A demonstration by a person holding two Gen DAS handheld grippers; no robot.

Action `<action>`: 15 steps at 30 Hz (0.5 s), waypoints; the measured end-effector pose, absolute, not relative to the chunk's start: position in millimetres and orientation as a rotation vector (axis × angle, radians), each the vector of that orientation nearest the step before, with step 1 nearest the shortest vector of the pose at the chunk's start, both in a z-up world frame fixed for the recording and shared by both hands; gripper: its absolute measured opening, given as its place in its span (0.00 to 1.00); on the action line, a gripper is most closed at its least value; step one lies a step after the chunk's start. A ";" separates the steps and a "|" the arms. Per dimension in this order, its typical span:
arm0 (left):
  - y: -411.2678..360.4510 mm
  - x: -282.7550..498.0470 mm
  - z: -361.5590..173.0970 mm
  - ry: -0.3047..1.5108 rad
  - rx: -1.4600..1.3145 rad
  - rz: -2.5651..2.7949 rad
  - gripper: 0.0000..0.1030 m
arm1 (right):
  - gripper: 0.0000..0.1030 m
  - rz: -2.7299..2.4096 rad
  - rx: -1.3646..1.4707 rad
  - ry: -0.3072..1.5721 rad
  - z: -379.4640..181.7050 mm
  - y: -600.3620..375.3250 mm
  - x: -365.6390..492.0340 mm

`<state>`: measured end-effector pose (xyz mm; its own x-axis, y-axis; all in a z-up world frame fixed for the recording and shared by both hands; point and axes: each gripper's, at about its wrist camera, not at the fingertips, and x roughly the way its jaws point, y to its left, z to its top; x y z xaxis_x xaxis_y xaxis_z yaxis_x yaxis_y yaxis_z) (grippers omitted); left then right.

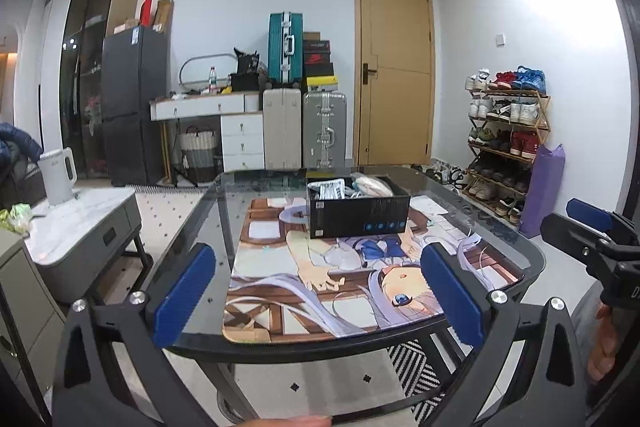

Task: Organize soft objects

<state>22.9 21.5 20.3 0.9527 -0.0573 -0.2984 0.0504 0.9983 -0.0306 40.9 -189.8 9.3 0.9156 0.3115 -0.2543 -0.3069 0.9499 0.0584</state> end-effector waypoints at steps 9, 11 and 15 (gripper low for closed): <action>22.7 21.2 20.8 0.293 -0.021 -0.046 1.00 | 0.99 0.319 0.020 0.269 9.4 -189.9 42.5; 21.9 21.0 20.4 0.294 -0.020 -0.045 1.00 | 0.99 0.318 0.019 0.269 9.1 -189.6 42.4; 21.9 21.2 20.5 0.293 -0.021 -0.044 1.00 | 0.99 0.318 0.022 0.272 8.6 -189.3 43.0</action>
